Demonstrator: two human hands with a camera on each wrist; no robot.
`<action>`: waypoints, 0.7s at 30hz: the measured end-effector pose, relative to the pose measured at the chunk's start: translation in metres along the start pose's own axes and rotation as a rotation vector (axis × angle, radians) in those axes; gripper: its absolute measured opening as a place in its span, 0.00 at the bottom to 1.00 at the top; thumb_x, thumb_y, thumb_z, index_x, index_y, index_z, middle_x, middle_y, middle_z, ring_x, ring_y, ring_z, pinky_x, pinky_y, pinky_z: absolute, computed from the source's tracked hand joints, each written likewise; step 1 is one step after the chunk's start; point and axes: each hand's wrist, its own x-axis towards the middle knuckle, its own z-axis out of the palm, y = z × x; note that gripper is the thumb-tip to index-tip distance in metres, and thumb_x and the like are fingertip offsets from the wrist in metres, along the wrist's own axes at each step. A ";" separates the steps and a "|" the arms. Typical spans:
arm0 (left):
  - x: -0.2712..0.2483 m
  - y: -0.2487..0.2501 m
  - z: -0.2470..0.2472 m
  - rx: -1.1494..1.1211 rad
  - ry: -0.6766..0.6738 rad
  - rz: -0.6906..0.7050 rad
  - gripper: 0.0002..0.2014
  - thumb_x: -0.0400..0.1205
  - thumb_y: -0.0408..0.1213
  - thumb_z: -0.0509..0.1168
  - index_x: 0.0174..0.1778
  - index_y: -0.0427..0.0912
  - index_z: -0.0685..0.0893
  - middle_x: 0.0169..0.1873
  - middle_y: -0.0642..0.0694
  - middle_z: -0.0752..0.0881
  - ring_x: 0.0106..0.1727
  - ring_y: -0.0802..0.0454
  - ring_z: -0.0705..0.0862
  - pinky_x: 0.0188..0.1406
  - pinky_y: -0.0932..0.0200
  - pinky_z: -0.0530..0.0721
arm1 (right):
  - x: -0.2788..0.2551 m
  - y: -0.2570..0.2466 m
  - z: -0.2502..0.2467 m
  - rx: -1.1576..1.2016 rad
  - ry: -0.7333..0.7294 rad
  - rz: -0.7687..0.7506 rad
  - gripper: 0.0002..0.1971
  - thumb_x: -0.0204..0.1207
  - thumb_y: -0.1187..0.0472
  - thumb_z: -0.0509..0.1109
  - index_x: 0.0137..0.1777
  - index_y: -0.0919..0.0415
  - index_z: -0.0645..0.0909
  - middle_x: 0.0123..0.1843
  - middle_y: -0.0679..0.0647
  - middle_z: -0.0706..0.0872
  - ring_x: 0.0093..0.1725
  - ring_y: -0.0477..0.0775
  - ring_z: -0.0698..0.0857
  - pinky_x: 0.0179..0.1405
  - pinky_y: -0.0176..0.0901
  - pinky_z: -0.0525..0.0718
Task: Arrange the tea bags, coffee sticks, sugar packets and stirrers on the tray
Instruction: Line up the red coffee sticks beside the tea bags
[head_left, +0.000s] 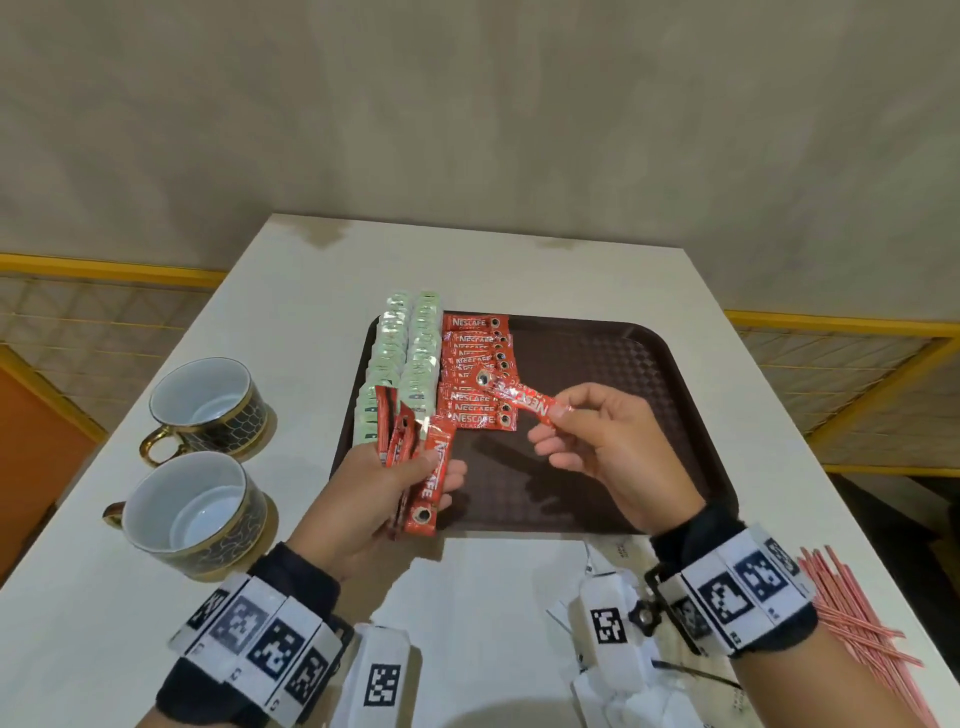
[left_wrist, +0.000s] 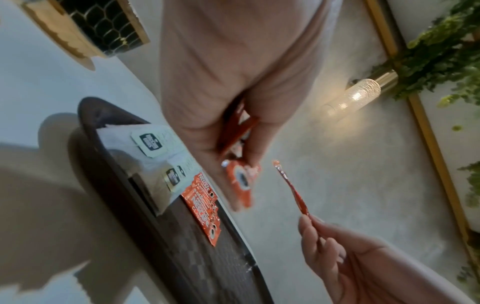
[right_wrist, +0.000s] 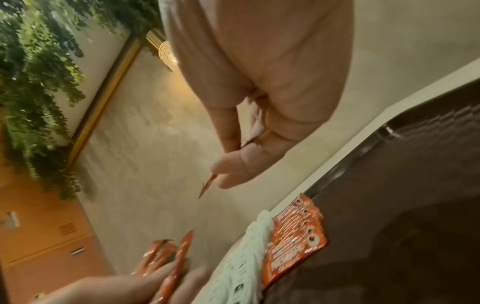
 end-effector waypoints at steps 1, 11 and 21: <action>0.002 -0.001 0.000 -0.023 0.021 -0.001 0.14 0.83 0.33 0.65 0.64 0.36 0.81 0.49 0.39 0.92 0.52 0.44 0.91 0.57 0.47 0.87 | -0.005 0.001 0.005 0.014 -0.023 0.029 0.04 0.82 0.70 0.66 0.53 0.70 0.80 0.43 0.67 0.91 0.35 0.53 0.89 0.31 0.34 0.87; 0.006 -0.001 0.003 -0.174 0.037 -0.015 0.14 0.84 0.30 0.62 0.66 0.38 0.79 0.50 0.38 0.91 0.52 0.44 0.91 0.50 0.49 0.89 | -0.023 0.020 0.017 -0.127 0.033 -0.127 0.07 0.81 0.74 0.63 0.53 0.63 0.77 0.37 0.64 0.88 0.31 0.53 0.84 0.31 0.41 0.86; 0.001 0.006 0.010 0.107 -0.223 -0.094 0.15 0.84 0.36 0.64 0.64 0.34 0.81 0.48 0.38 0.91 0.47 0.46 0.91 0.42 0.57 0.89 | -0.010 -0.004 0.025 -0.649 -0.333 -0.320 0.08 0.78 0.73 0.68 0.47 0.60 0.85 0.36 0.53 0.85 0.33 0.56 0.88 0.34 0.44 0.89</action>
